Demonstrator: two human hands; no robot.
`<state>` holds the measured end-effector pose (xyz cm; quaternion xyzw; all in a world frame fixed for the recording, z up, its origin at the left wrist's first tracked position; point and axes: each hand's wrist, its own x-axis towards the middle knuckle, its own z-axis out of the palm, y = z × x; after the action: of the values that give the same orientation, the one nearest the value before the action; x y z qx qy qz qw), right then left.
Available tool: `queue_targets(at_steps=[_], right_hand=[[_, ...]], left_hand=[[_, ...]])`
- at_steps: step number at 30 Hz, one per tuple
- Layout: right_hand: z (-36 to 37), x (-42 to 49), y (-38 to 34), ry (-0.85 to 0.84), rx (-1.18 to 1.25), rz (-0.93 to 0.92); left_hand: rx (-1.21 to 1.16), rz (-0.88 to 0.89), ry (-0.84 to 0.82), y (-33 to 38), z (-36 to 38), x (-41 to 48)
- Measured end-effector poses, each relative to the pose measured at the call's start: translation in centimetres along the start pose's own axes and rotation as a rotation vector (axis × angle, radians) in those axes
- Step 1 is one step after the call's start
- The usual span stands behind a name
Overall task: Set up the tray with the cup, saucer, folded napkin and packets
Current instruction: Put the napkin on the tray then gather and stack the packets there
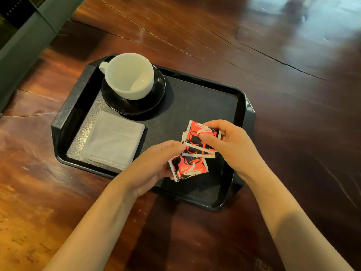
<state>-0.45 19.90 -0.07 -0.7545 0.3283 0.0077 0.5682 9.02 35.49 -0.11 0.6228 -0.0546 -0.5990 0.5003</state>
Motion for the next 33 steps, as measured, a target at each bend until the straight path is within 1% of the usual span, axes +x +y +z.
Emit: queue_targets(at_steps=[4, 7, 9, 11, 13, 14, 15, 17, 19, 21, 23, 25, 29, 33], right_hand=[[0.0, -0.1, 0.0, -0.065, -0.042, -0.024], [0.3, 0.0, 0.0, -0.110, -0.109, -0.033], [0.4, 0.0, 0.1, -0.068, -0.114, -0.045], [0.2, 0.0, 0.3, 0.072, -0.062, -0.054], [-0.2, 0.2, 0.4, 0.227, 0.079, 0.007], [-0.3, 0.3, 0.4, 0.267, 0.163, 0.058], [-0.3, 0.3, 0.4, 0.276, 0.236, 0.105], [0.1, 0.2, 0.4, 0.247, 0.301, 0.150], [1.0, 0.0, 0.4, 0.217, 0.257, 0.139], [1.8, 0.0, 0.5, 0.235, 0.173, 0.116], [2.2, 0.3, 0.8, 0.266, 0.126, 0.108], [2.2, 0.8, 1.0, 0.258, 0.105, 0.117], [2.4, 1.7, 1.1, 0.204, 0.051, 0.089], [2.6, 2.3, 1.2, 0.188, 0.005, 0.050]], left_hand=[[-0.077, -0.024, -0.059, 0.1, 0.0, 0.3], [-0.100, -0.022, -0.054, 0.3, 0.3, 0.8], [-0.086, -0.020, -0.069, 0.3, 0.3, 1.0], [-0.105, -0.003, -0.072, 0.3, 0.1, 0.9], [-0.140, 0.004, 0.009, 0.0, 0.0, 0.9], [-0.160, -0.003, 0.082, -0.3, 0.0, 0.9], [-0.196, -0.013, 0.158, -0.6, 0.2, 1.0], [-0.314, -0.010, 0.271, -1.1, 0.9, 1.2], [-0.426, 0.008, 0.321, -1.5, 1.9, 1.5], [-0.482, 0.028, 0.357, -1.8, 2.7, 1.8], [-0.476, 0.053, 0.415, -2.0, 3.1, 2.2], [-0.478, 0.077, 0.455, -2.2, 3.5, 2.5], [-0.547, 0.116, 0.477, -2.3, 3.8, 2.5], [-0.479, 0.111, 0.433, -2.1, 3.3, 2.3]])
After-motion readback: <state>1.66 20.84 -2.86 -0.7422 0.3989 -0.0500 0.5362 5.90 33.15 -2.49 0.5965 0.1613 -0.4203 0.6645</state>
